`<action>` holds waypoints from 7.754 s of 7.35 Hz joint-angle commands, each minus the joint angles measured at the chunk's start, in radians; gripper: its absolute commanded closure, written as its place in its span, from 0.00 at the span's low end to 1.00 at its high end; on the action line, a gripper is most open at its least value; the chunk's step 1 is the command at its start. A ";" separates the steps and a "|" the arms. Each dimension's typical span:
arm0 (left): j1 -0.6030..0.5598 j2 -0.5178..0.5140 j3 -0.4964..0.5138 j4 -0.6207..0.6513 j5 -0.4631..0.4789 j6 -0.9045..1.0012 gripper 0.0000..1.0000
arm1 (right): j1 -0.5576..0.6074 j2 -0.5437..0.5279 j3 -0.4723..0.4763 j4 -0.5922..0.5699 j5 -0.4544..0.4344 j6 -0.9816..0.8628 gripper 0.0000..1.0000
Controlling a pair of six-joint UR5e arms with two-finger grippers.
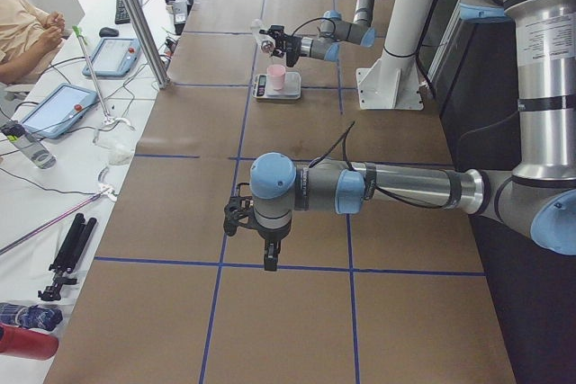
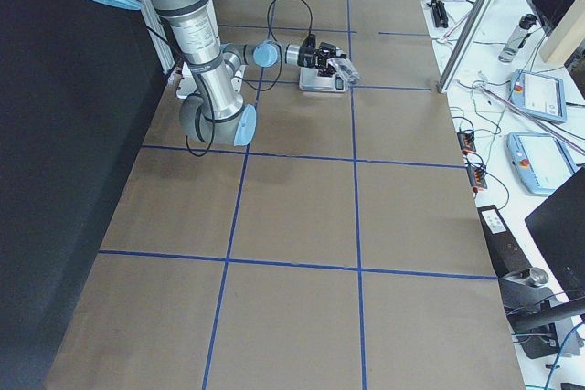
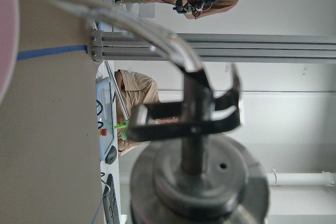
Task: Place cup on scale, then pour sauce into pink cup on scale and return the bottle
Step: 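Tilt the bottle spout into the pink cup with the right gripper, then turn the bottle upright and carry it back with the right gripper, then lower the bottle onto the table with the right gripper and release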
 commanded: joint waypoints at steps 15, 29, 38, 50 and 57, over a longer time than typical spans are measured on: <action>0.000 0.000 0.007 -0.009 0.000 0.002 0.00 | 0.070 -0.369 0.411 0.758 0.684 0.584 1.00; 0.002 0.000 -0.002 -0.014 0.002 0.002 0.00 | 0.127 -0.713 0.448 0.843 0.732 0.911 1.00; 0.002 -0.002 -0.004 -0.014 0.002 0.002 0.00 | 0.116 -0.706 0.423 0.843 0.711 0.912 0.36; 0.002 -0.008 -0.001 -0.012 0.002 0.002 0.00 | 0.064 -0.715 0.437 0.843 0.564 0.911 0.00; 0.002 -0.005 0.002 -0.011 0.002 0.002 0.00 | -0.109 -0.886 0.445 0.929 0.433 0.966 0.00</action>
